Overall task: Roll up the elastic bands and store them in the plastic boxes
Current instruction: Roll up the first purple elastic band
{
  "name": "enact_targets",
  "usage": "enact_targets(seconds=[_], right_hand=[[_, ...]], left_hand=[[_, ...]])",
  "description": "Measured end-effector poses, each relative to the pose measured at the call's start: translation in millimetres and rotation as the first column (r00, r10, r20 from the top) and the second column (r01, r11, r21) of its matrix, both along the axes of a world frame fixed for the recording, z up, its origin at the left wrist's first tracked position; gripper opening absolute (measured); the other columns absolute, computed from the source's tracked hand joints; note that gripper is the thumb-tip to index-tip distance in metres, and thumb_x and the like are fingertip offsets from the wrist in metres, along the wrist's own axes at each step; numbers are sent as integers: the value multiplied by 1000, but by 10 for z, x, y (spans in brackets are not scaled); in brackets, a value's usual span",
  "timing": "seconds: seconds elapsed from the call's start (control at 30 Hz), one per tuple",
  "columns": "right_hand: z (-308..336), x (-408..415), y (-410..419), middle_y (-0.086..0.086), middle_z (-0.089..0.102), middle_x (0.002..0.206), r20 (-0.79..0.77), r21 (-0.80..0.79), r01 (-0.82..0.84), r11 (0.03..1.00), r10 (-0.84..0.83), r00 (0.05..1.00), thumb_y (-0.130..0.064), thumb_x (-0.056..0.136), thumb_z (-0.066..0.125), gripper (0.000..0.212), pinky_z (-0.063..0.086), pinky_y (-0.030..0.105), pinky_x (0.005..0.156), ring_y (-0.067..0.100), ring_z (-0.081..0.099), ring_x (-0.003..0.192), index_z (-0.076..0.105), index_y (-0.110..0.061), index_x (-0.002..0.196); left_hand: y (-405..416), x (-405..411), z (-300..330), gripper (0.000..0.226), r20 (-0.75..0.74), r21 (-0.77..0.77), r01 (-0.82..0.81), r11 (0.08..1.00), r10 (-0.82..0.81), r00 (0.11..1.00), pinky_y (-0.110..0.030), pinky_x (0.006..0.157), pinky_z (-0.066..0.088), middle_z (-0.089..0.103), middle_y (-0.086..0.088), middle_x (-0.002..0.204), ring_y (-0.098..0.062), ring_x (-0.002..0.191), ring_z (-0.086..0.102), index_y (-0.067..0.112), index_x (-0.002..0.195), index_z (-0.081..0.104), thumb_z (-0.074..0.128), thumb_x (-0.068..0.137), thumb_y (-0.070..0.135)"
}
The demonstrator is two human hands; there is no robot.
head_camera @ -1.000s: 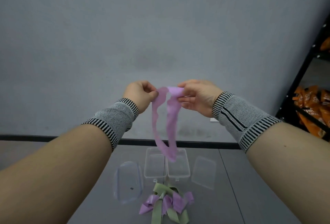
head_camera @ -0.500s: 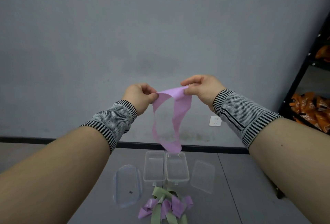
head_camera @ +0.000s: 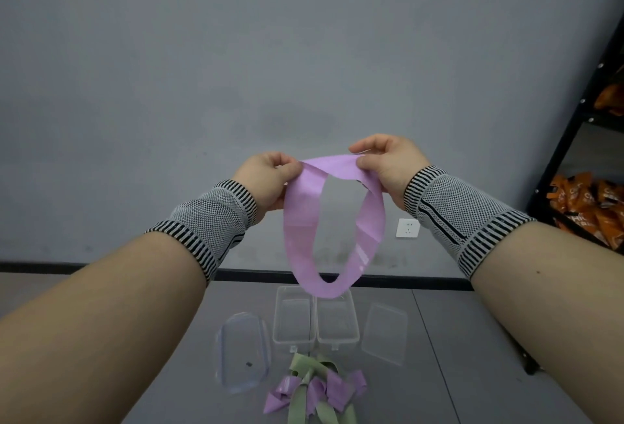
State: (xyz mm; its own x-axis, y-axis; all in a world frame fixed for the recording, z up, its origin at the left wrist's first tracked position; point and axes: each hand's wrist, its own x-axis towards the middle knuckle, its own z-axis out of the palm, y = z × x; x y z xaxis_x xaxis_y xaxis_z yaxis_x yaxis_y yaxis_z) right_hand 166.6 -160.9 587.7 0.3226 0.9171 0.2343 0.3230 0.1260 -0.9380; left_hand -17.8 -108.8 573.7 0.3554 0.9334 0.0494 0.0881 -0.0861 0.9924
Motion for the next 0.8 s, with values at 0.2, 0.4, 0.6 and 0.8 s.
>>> enact_targets(seconds=[0.2, 0.4, 0.6, 0.8], right_hand=[[-78, 35, 32, 2, 63, 83, 92, -13, 75, 997, -73, 993, 3, 81, 59, 24, 48, 26, 70, 20, 58, 77, 65, -20, 80], [-217, -104, -121, -1, 65, 73, -49, -55, 20, 998, -23, 999, -7, 85, 58, 16, 44, 24, 66, 16, 59, 77, 63, -17, 74], [-331, -169, -229, 1, 69, 91, -152, -146, -181, 973, 159, 976, 0, 83, 58, 18, 47, 31, 80, 12, 61, 91, 65, -17, 86], [-292, -233, -159, 0, 64, 106, -111, -90, -158, 983, 148, 983, -6, 83, 67, 27, 48, 31, 77, 13, 59, 99, 62, -19, 106]], left_hand=[[-68, 88, 142, 9, 134, -83, 2, 997, 9, 991, -20, 49, 51, 59, -2, 77, -12, 59, 58, 16, 85, 56, 55, 93, 10], [-138, 206, 299, 27, 277, -158, 102, 982, -56, 959, -28, 61, 56, 62, -8, 86, -16, 67, 62, 12, 114, 52, 49, 91, -3], [-155, 224, 337, 39, 292, -150, 114, 982, -66, 954, -27, 66, 58, 62, -15, 99, -18, 70, 65, 10, 122, 53, 47, 89, -10], [-148, 135, 342, 37, 307, -163, 90, 983, -36, 951, -24, 63, 58, 62, -14, 94, -16, 69, 67, 9, 119, 54, 46, 89, -12]])
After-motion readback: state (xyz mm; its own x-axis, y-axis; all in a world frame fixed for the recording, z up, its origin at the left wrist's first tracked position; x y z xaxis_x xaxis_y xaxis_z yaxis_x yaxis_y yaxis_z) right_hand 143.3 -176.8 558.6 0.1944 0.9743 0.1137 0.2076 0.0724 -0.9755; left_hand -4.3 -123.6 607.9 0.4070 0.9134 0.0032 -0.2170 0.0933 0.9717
